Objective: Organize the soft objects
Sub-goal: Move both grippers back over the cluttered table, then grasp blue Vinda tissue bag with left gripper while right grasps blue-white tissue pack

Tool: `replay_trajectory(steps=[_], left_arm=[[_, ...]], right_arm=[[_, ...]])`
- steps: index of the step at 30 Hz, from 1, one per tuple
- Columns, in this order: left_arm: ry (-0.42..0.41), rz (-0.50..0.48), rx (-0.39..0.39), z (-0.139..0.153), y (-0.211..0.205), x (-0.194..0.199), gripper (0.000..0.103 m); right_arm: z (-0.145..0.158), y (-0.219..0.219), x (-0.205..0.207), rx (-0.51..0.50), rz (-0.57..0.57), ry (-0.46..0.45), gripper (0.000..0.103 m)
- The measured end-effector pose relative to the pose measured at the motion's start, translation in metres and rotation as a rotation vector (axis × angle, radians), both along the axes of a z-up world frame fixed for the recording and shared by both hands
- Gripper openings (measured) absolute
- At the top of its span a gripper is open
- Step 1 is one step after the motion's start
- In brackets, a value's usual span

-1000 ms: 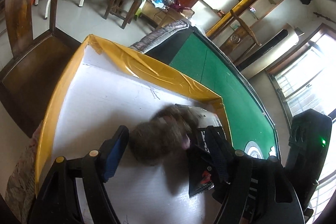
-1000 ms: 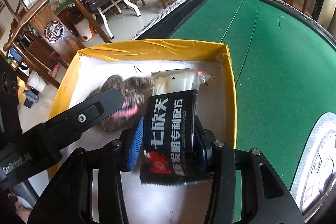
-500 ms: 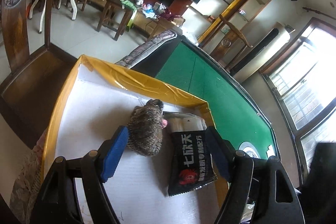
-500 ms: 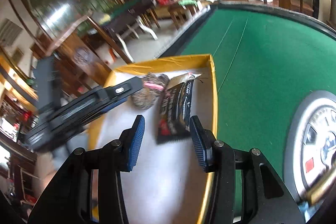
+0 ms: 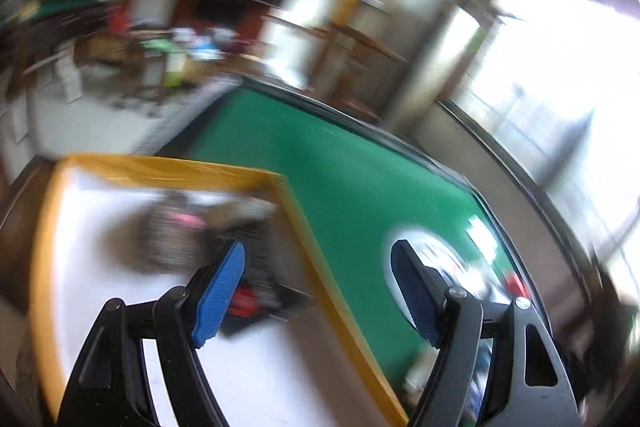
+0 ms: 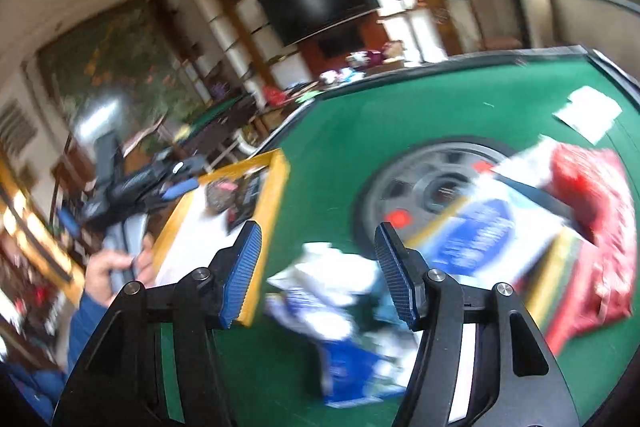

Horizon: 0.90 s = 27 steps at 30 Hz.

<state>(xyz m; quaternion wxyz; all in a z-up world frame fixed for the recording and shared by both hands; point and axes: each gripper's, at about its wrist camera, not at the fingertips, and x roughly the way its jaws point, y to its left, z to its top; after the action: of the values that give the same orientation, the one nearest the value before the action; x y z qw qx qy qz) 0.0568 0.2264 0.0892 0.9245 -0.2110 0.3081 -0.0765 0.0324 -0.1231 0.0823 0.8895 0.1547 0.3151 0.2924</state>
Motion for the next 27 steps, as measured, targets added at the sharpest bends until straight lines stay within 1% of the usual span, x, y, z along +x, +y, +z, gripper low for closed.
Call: replay_trajectory(steps=[2,3,4,5,6,7,8,11,12,14,15,17,18,19,20,21,23,24,25,27], left_arm=[[0.006,-0.175,0.028,0.001,-0.032,0.001,0.076],[0.023,-0.281,0.029,-0.001,-0.052,0.001,0.076],[0.042,-0.361,0.036,-0.003,-0.066,0.001,0.076],[0.065,-0.47,0.057,-0.005,-0.085,0.0,0.076],[0.064,-0.567,0.1,-0.007,-0.106,-0.006,0.076],[0.054,-0.627,0.145,-0.009,-0.122,-0.013,0.076],[0.056,-0.711,0.201,-0.013,-0.141,-0.02,0.076],[0.055,-0.841,0.293,-0.023,-0.173,-0.037,0.076],[0.064,-0.858,0.326,-0.027,-0.18,-0.039,0.076],[0.081,-0.845,0.395,-0.036,-0.191,-0.04,0.076],[0.093,-0.837,0.406,-0.039,-0.194,-0.039,0.076],[0.116,-0.844,0.407,-0.046,-0.199,-0.036,0.076],[0.115,-0.833,0.435,-0.049,-0.203,-0.037,0.076],[0.109,-0.803,0.488,-0.052,-0.21,-0.037,0.076],[0.113,-0.783,0.515,-0.056,-0.215,-0.038,0.076],[0.135,-0.768,0.521,-0.061,-0.22,-0.035,0.076],[0.168,-0.743,0.488,-0.068,-0.221,-0.029,0.075],[0.177,-0.734,0.466,-0.068,-0.219,-0.029,0.072],[0.182,-0.717,0.447,-0.067,-0.218,-0.028,0.062],[0.188,-0.708,0.44,-0.066,-0.214,-0.031,0.06]], right_arm=[[0.0,-0.017,0.004,0.055,-0.016,0.0,0.06],[0.001,-0.022,0.004,0.067,-0.021,0.003,0.06],[0.001,-0.022,0.006,0.073,-0.015,0.009,0.06],[0.001,-0.022,0.007,0.074,-0.009,0.012,0.06],[0.002,-0.022,0.007,0.073,-0.011,0.013,0.06],[0.001,-0.02,0.008,0.069,-0.013,0.017,0.06],[0.002,-0.02,0.007,0.07,-0.007,0.02,0.06],[0.001,-0.02,0.001,0.085,0.019,0.026,0.06],[0.001,-0.019,0.0,0.081,0.023,0.027,0.06],[0.0,-0.015,0.001,0.046,0.017,0.036,0.06],[-0.001,-0.013,0.001,0.034,0.013,0.04,0.06],[-0.002,-0.015,0.002,0.046,0.016,0.051,0.06],[-0.003,-0.016,0.003,0.054,0.016,0.058,0.06],[-0.005,-0.016,0.004,0.057,0.015,0.062,0.06],[-0.006,-0.017,0.005,0.059,0.01,0.068,0.06],[-0.008,-0.017,0.005,0.059,0.009,0.073,0.06],[-0.012,-0.017,0.007,0.059,0.007,0.092,0.06],[-0.013,-0.017,0.009,0.057,0.005,0.104,0.06],[-0.015,-0.017,0.01,0.056,0.005,0.116,0.06],[-0.018,-0.017,0.012,0.058,0.011,0.139,0.06]])
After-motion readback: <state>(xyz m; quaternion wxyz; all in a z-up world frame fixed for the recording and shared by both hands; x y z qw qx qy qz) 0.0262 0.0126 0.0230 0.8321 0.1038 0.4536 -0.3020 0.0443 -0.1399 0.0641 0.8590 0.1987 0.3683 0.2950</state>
